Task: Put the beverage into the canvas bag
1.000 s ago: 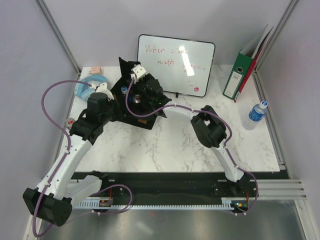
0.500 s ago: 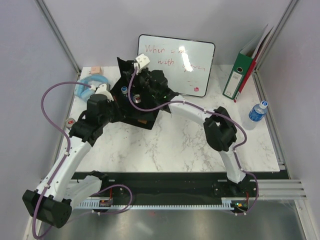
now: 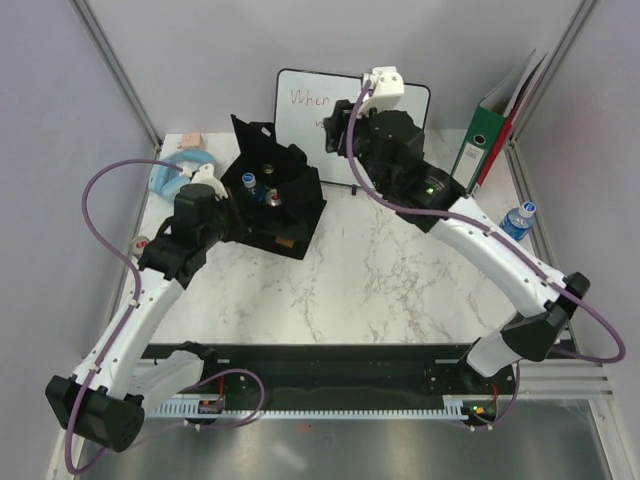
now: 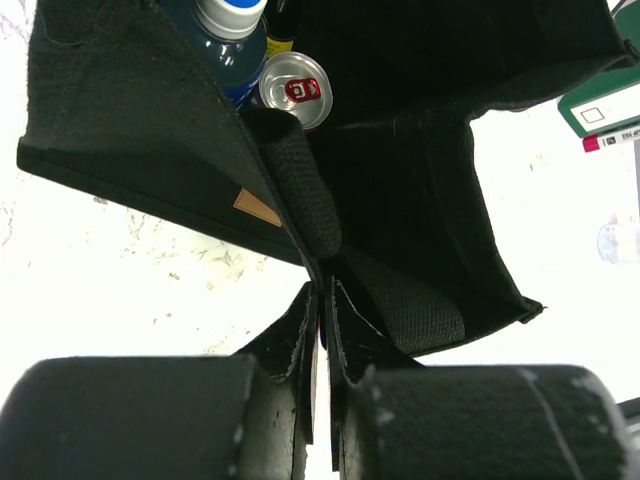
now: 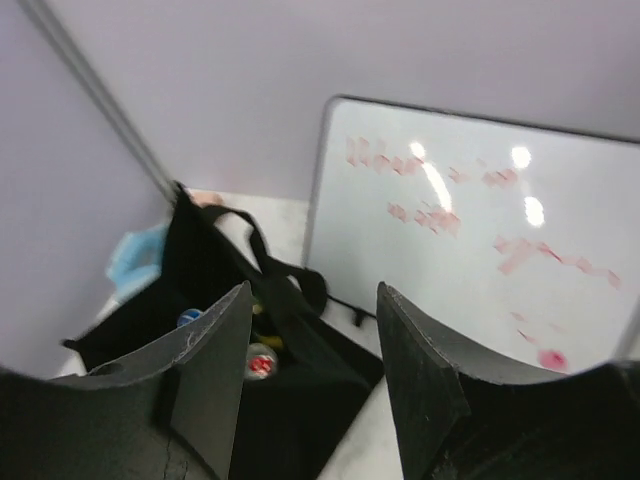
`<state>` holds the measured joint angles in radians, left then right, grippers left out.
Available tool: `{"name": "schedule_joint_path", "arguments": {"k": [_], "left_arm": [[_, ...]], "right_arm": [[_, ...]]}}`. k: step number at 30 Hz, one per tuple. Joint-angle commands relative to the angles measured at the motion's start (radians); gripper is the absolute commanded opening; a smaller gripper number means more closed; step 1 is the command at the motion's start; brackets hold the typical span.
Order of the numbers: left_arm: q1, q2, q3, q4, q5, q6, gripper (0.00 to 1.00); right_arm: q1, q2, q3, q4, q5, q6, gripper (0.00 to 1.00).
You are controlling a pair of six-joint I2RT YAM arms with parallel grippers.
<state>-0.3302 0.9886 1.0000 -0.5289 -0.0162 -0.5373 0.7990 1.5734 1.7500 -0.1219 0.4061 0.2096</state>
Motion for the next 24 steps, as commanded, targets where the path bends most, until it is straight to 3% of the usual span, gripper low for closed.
{"name": "schedule_joint_path", "arguments": {"k": [1, 4, 9, 14, 16, 24], "left_arm": [[0.0, 0.002, 0.045, -0.002, 0.027, 0.013, 0.11], [0.0, 0.005, 0.046, -0.002, 0.027, 0.013, 0.11], [0.0, -0.001, 0.046, -0.002, 0.042, 0.017, 0.08], [0.0, -0.016, 0.04, 0.001, 0.051, 0.013, 0.08], [-0.001, -0.015, 0.035, 0.004, 0.055, 0.005, 0.08], [0.0, -0.01, 0.028, 0.023, 0.071, 0.0, 0.08]], "right_arm": [[-0.062, -0.075, 0.048, -0.59, 0.281, 0.129, 0.61], [-0.186, -0.156, 0.013, -0.767, 0.281, 0.192, 0.63], [-0.398, -0.283, -0.085, -0.843, 0.372, 0.183, 0.72], [-0.794, -0.28, -0.148, -0.849, 0.116, 0.149, 0.82], [-0.891, -0.274, -0.164, -0.852, 0.064, 0.16, 0.98], [-1.0, -0.251, -0.282, -0.831, -0.037, 0.139, 0.98]]}}
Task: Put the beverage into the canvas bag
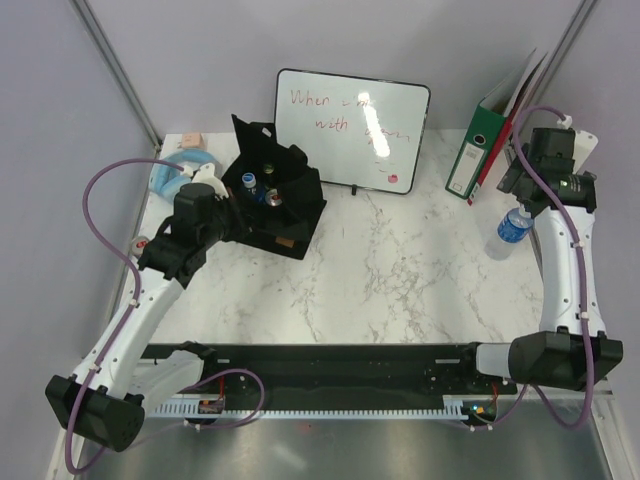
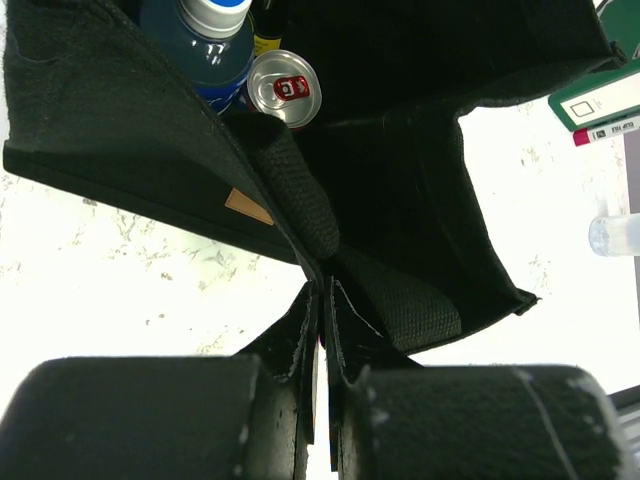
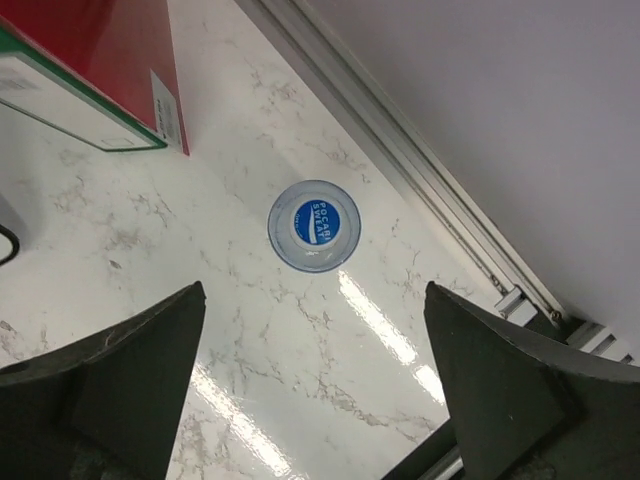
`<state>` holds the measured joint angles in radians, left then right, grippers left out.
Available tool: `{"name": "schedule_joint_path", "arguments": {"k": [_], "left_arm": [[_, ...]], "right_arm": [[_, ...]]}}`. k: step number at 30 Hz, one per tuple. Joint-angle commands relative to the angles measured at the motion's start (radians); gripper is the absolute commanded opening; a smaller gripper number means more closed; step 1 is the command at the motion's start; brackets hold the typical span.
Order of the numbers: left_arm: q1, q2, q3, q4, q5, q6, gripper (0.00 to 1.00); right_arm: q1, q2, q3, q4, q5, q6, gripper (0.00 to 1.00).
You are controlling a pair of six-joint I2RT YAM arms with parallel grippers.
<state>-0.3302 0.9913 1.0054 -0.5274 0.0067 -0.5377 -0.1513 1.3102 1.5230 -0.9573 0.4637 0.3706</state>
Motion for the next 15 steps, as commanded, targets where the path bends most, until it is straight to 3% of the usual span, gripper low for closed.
{"name": "schedule_joint_path", "arguments": {"k": [1, 9, 15], "left_arm": [[-0.001, -0.011, 0.019, 0.023, 0.049, 0.001, 0.08], [0.0, -0.017, -0.011, 0.056, 0.093, -0.022, 0.08], [0.0, -0.022, -0.017, 0.058, 0.085, -0.016, 0.08]], "right_arm": [[-0.083, 0.024, -0.078, 0.011, -0.12, -0.033, 0.98], [-0.143, 0.066, -0.141, 0.065, -0.313, -0.094, 0.98], [-0.143, 0.101, -0.196, 0.095, -0.309, -0.107, 0.98]]}}
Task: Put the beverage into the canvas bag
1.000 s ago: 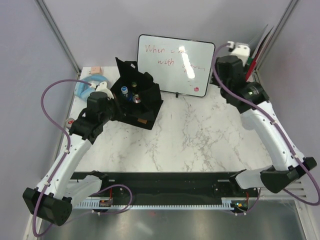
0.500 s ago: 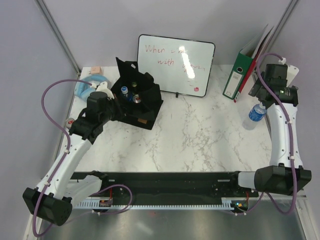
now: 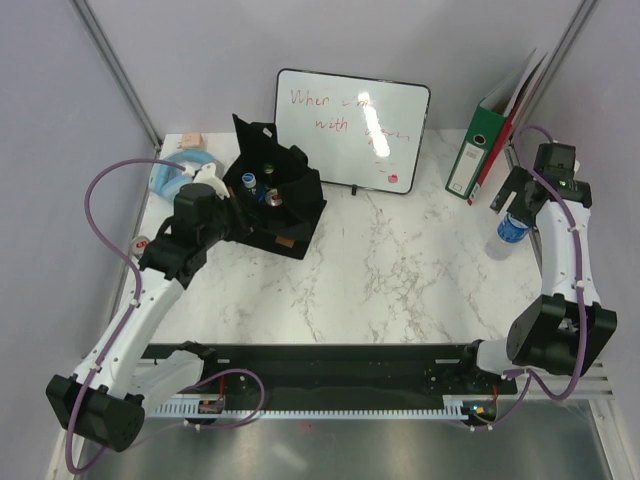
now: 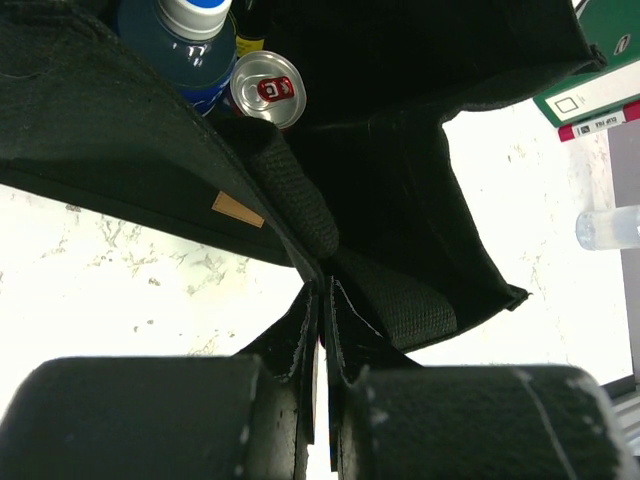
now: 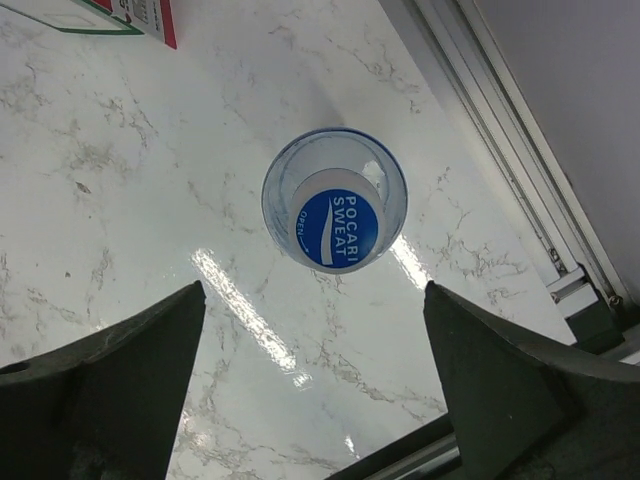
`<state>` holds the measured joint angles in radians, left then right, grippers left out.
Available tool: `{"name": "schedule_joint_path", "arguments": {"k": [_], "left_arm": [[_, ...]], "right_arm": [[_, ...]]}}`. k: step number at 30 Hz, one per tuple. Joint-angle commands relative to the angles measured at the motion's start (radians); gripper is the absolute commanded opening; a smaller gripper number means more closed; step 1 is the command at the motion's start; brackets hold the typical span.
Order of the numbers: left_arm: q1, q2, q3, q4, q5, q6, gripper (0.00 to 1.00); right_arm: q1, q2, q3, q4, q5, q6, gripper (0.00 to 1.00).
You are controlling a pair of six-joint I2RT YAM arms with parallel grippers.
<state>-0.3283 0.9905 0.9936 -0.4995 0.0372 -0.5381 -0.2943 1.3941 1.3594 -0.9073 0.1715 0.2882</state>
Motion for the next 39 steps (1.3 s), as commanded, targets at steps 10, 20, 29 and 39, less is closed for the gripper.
{"name": "schedule_joint_path", "arguments": {"k": [10, 20, 29, 39], "left_arm": [[-0.003, -0.038, -0.018, 0.03, 0.061, -0.026, 0.07], [-0.003, -0.053, -0.029, 0.032, 0.064, -0.023, 0.06], [-0.002, -0.049, -0.029, 0.033, 0.067, -0.025, 0.05], [-0.002, -0.058, -0.019, 0.024, 0.063, -0.014, 0.05]], "right_arm": [[-0.009, 0.063, -0.062, 0.106, 0.006, -0.057, 0.85], [-0.017, 0.094, -0.078, 0.179, -0.006, -0.06, 0.84], [-0.017, 0.124, -0.054, 0.197, 0.042, -0.058, 0.84], [-0.019, 0.158, -0.039, 0.212, 0.042, -0.058, 0.72]]}}
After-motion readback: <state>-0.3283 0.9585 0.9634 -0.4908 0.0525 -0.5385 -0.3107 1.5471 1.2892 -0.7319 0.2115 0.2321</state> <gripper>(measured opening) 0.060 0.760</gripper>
